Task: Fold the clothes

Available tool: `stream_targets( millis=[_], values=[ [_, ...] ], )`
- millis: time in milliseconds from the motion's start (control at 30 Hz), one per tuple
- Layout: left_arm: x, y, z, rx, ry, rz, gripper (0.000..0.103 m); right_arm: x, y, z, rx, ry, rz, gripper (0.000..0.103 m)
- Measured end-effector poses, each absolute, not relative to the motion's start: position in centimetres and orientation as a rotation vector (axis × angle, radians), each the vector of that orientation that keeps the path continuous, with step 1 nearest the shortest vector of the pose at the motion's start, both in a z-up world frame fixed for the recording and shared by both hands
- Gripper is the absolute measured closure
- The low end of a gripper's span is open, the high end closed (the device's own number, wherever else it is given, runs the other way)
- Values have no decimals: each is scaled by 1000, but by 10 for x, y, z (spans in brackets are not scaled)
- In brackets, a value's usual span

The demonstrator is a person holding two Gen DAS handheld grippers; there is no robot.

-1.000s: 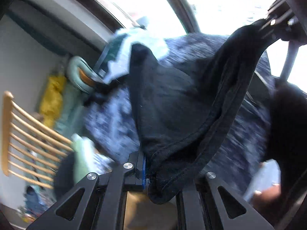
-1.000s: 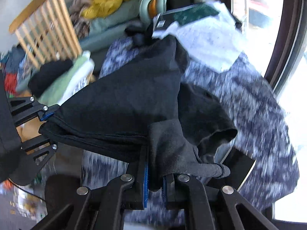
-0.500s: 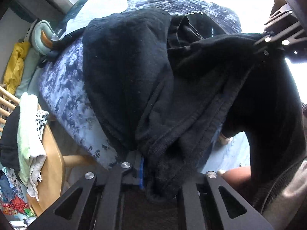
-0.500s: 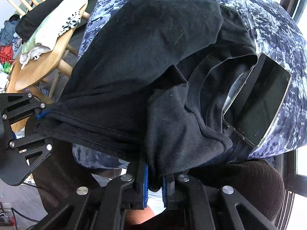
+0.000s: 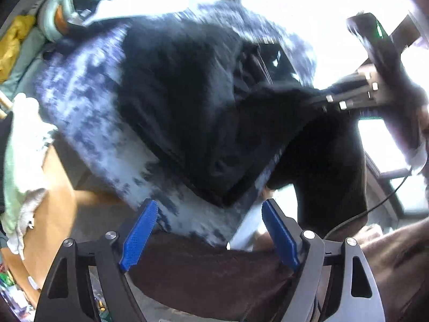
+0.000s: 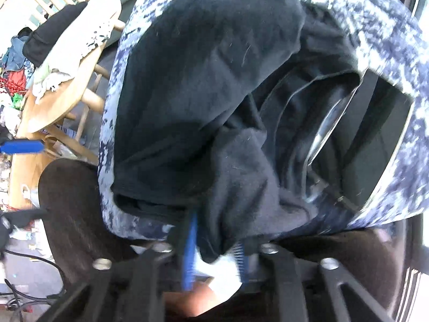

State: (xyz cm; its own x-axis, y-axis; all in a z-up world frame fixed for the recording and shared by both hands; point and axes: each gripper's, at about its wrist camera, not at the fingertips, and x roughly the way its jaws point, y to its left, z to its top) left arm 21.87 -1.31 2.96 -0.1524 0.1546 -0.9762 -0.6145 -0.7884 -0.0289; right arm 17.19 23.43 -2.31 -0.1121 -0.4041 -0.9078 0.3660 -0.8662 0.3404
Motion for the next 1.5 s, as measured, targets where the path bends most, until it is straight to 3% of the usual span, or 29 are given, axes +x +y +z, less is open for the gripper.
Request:
stream_targets(
  millis=[300,433,733,800,1000,1267,1367,1500],
  values=[
    [117,0,27,-1658,348,2024,21,149,271,29,1552,-41,-2165,58],
    [75,15,11,-1703,267,2008,21,124,285,45,1483,-42,-2272,57],
    [25,36,-19,-1747,306,2069,21,6,279,-29,1613,-42,-2263,57],
    [21,35,-22,-1710,392,2036,21,-13,277,-51,1661,-62,-2240,57],
    [13,27,-27,-1715,414,2077,21,-34,269,-87,1753,-77,-2191,57],
    [18,24,-22,-1693,356,2092,21,-44,272,-96,1728,-167,-2238,57],
    [21,24,-19,-1682,331,2097,21,-45,276,-101,1721,-237,-2256,61],
    [24,22,-16,-1668,297,2104,21,-43,277,-107,1739,-218,-2307,97]
  ],
)
